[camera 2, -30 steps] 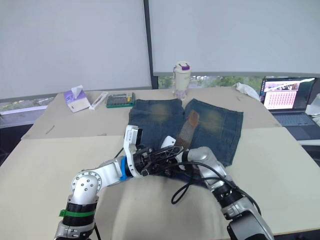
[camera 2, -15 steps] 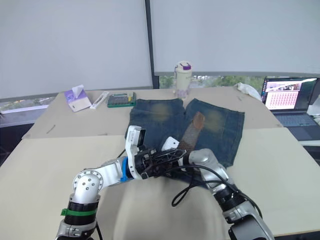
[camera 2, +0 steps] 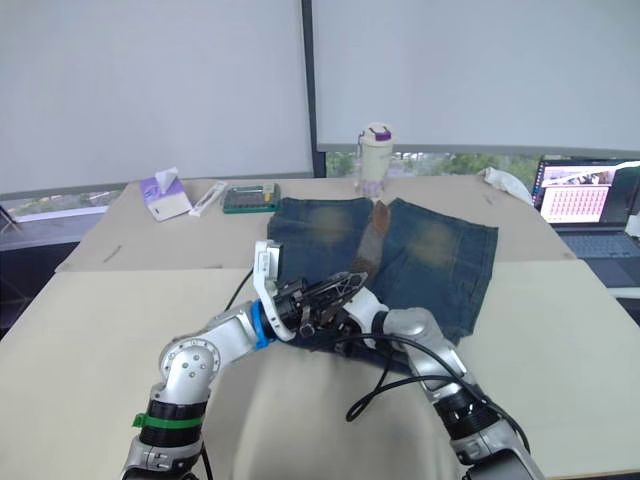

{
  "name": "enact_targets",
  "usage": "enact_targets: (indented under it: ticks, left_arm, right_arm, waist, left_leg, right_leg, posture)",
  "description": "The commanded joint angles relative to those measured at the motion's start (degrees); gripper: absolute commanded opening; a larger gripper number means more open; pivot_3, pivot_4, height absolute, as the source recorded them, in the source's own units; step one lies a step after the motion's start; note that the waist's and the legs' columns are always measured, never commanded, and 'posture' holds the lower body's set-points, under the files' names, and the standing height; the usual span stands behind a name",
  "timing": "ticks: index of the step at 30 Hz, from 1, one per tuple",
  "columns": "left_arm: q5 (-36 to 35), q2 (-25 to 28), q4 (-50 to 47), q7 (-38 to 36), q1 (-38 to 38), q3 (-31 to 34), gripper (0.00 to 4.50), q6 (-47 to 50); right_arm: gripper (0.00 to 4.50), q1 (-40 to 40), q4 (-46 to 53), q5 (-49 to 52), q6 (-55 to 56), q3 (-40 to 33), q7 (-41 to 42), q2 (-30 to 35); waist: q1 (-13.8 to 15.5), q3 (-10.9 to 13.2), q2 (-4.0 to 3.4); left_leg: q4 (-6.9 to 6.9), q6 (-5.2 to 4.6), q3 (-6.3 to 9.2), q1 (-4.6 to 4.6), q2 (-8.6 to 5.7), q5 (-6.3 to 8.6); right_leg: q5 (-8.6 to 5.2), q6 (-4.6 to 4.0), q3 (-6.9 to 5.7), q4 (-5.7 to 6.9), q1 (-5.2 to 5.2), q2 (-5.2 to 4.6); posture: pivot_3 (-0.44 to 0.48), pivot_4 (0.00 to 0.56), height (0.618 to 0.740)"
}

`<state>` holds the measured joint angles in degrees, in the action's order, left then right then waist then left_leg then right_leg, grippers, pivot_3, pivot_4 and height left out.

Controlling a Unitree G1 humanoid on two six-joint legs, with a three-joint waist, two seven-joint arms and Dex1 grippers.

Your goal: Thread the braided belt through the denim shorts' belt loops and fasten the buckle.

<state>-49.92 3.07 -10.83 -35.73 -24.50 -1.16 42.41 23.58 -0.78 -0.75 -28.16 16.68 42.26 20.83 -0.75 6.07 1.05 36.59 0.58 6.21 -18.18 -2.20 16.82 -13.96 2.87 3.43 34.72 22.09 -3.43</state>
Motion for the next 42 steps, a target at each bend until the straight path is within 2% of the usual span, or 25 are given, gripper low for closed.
enact_targets:
  ticks: [1,4,8,11,21,22,25,28,32,37,40,42]
  left_arm:
    - [4.42,0.67,2.63,-0.10,-2.30,1.32,0.00,-6.17]
    - [8.91,1.88,5.79,-0.45,-2.66,0.93,0.00,-10.12]
    - [11.06,1.41,7.77,-0.42,-3.39,1.31,0.00,-13.25]
    - [11.82,0.65,9.42,0.20,-4.45,2.38,0.00,-15.28]
    - [13.28,-0.27,15.98,1.53,-8.39,7.22,0.00,-22.56]
    - [14.15,0.14,16.43,0.78,-8.34,6.55,0.00,-23.15]
    - [16.27,0.50,17.62,0.12,-8.37,5.31,0.00,-24.53]
    - [23.36,1.53,19.15,0.30,-8.52,1.22,0.00,-28.95]
    - [27.27,1.40,19.54,-0.73,-8.26,-1.96,0.00,-32.05]
    - [36.54,3.54,21.10,-3.52,-8.08,-8.48,0.00,-41.26]
    - [43.75,4.94,23.95,-2.80,-9.38,-11.80,0.00,-50.44]
    - [48.08,5.52,25.60,-0.93,-10.27,-13.11,0.00,-55.40]
  right_arm:
    - [0.01,-4.66,-5.22,-0.94,-0.59,2.45,-0.74,-0.27]
    - [0.01,-5.28,-4.16,-0.69,4.67,0.96,-2.81,-1.51]
    - [0.01,-7.50,0.32,1.50,4.73,-2.25,-3.69,-1.45]
    - [0.82,-9.56,5.70,5.02,1.69,-5.64,-3.75,-1.29]
    - [4.28,-12.63,18.34,10.20,-4.80,-11.95,-7.83,-0.40]
    - [4.49,-13.19,20.35,11.60,-6.08,-13.14,-8.20,-0.56]
    - [4.49,-14.29,25.05,14.98,-9.08,-15.23,-8.38,-0.28]
    - [4.49,-14.11,31.42,20.48,-16.02,-20.56,-11.14,-1.29]
    - [4.49,-11.44,35.46,26.24,-22.83,-24.86,-15.10,-3.36]
    - [4.49,-4.00,38.46,35.76,-31.92,-30.97,-26.62,-14.42]
    - [4.49,0.32,38.04,35.95,-33.75,-32.03,-34.25,-19.58]
    - [4.49,2.91,36.91,36.23,-34.53,-34.03,-39.66,-23.12]
  waist:
    - [-0.04,0.04,-0.02]
    - [-0.08,0.20,-0.13]
    - [-0.08,0.51,-0.20]
    - [0.14,0.76,-0.30]
    - [-0.04,1.48,-0.50]
    - [-0.02,1.49,-0.49]
    - [0.00,1.52,-0.48]
    - [0.09,1.53,-0.47]
    - [0.14,1.55,-0.46]
    - [-0.23,1.54,-0.52]
    - [-0.04,1.53,-0.58]
    - [-0.01,1.50,-0.61]
  left_leg:
    - [0.00,0.00,0.00,0.00,0.00,0.00]
    - [-0.01,0.00,0.00,-0.03,0.02,0.00]
    - [-0.01,0.00,0.00,-0.11,0.01,0.00]
    - [-0.01,0.00,0.08,-0.22,0.02,-0.01]
    - [-0.09,0.00,0.09,-0.28,0.03,-0.02]
    - [-0.14,0.04,0.10,-0.29,0.03,-0.04]
    - [-0.29,0.11,0.10,-0.30,0.01,-0.11]
    - [-0.32,0.10,0.12,-0.32,0.02,-0.11]
    - [-0.34,0.08,0.13,-0.32,0.01,-0.12]
    - [-0.65,0.08,0.11,-0.30,0.06,-0.24]
    - [-0.72,0.10,0.12,-0.37,0.08,-0.31]
    - [-0.71,0.11,0.11,-0.65,0.05,-0.41]
  right_leg:
    - [0.00,0.00,0.00,0.00,0.01,0.01]
    - [0.00,0.00,-0.01,-0.01,0.06,0.04]
    - [0.01,0.00,0.00,-0.02,0.11,0.01]
    - [0.01,0.01,-0.06,-0.07,0.14,0.00]
    - [0.02,0.02,-0.11,-0.12,0.21,0.02]
    - [0.02,0.02,-0.12,-0.13,0.24,0.02]
    - [0.02,0.01,-0.11,-0.20,0.27,0.01]
    - [0.03,0.01,-0.12,-0.26,0.27,0.00]
    - [0.05,-0.01,-0.12,-0.27,0.26,-0.01]
    - [0.08,-0.07,-0.10,-0.27,0.42,0.03]
    - [0.46,-0.69,-0.10,-0.16,0.66,0.03]
    - [0.52,-0.76,-0.10,-0.10,0.93,0.01]
  posture:
    - [0.000,0.150,0.740]
    - [0.000,0.150,0.740]
    - [0.000,0.150,0.740]
    - [0.000,0.150,0.740]
    - [0.000,0.150,0.740]
    - [0.000,0.150,0.740]
    - [0.000,0.150,0.740]
    - [0.000,0.150,0.740]
    - [0.000,0.150,0.740]
    - [0.000,0.150,0.740]
    - [0.000,0.150,0.740]
    - [0.000,0.150,0.740]
